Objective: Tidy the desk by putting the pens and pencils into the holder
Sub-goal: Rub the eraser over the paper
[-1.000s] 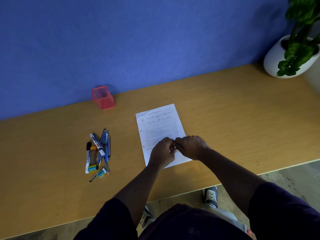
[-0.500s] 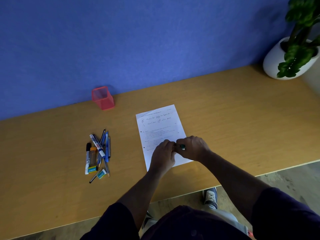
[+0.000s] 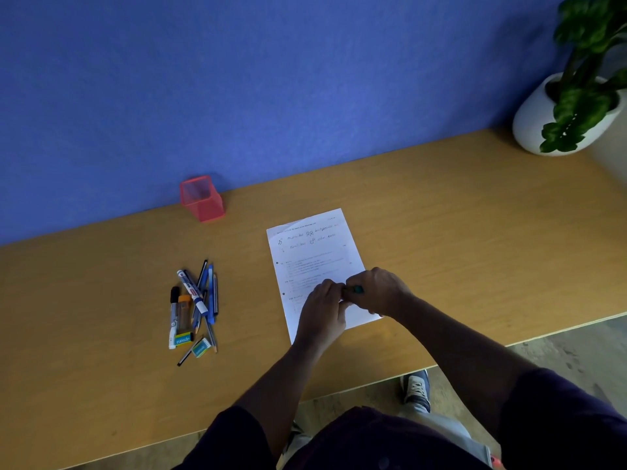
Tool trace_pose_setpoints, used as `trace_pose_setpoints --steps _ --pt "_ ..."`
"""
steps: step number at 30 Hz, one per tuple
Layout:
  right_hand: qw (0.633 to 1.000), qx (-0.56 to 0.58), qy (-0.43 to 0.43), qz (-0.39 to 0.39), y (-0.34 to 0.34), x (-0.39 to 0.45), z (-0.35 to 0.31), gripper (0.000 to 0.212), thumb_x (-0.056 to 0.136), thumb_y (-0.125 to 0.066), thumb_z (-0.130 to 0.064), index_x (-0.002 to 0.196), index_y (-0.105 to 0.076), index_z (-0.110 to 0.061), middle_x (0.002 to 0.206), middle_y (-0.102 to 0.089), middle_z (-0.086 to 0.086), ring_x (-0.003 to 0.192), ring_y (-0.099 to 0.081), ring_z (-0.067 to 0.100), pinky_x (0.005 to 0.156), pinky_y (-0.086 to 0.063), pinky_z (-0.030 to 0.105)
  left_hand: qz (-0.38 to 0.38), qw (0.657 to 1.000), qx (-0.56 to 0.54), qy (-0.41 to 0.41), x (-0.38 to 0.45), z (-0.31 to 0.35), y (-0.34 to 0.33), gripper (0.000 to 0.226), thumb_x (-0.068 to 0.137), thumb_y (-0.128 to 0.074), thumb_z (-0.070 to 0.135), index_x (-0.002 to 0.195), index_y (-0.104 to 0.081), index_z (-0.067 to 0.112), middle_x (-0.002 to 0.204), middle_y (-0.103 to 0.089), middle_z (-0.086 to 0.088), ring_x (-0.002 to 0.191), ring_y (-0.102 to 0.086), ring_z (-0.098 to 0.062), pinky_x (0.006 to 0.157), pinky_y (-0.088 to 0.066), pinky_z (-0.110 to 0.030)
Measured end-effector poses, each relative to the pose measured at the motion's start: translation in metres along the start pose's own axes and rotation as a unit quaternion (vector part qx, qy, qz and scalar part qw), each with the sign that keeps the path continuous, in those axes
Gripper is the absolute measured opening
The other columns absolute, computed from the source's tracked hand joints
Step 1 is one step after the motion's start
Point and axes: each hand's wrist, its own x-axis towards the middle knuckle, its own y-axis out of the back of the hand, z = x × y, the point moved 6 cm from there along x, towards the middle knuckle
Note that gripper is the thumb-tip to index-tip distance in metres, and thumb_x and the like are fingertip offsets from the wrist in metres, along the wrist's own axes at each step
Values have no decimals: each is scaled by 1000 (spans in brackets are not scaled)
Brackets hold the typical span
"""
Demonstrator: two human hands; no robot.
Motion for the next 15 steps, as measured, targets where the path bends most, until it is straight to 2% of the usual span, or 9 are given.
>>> trace_pose_setpoints --steps 2,5,9,12,15 --pt "998 -63 23 21 2 1 -3 29 95 -53 -43 74 -59 -24 66 -64 -6 55 -58 14 46 -31 18 -3 1000 2 -7 0 2 -1 26 83 -79 16 104 -65 11 94 -66 -4 84 -63 -18 74 -60 -32" --pt "996 -79 33 29 -1 1 -2 32 97 -50 -45 83 -66 -22 67 -64 -6 55 -57 14 48 -33 19 -12 1000 12 -12 1 2 -2 31 80 -83 21 105 -65 13 97 -67 -3 85 -65 -17 77 -60 -30" --pt "999 -33 5 42 -7 -2 2 36 98 -49 -44 70 -54 -23 52 -46 -11 50 -51 15 46 -28 20 -21 1000 19 -5 3 -1 -3 38 78 -83 36 105 -64 17 101 -68 1 89 -64 -13 83 -54 -25" --pt "999 25 -13 45 -11 0 5 36 97 -49 -39 75 -61 -14 60 -58 -2 53 -56 19 48 -37 22 -17 1000 19 -4 4 3 -2 35 77 -85 30 103 -65 17 99 -68 1 87 -65 -14 81 -55 -25" --pt "997 -30 -3 70 -7 -2 4 35 97 -48 -44 82 -65 -17 68 -66 0 57 -61 19 53 -44 24 -13 1000 28 -1 7 6 0 29 78 -84 17 100 -67 12 96 -69 -2 84 -66 -18 78 -57 -29"
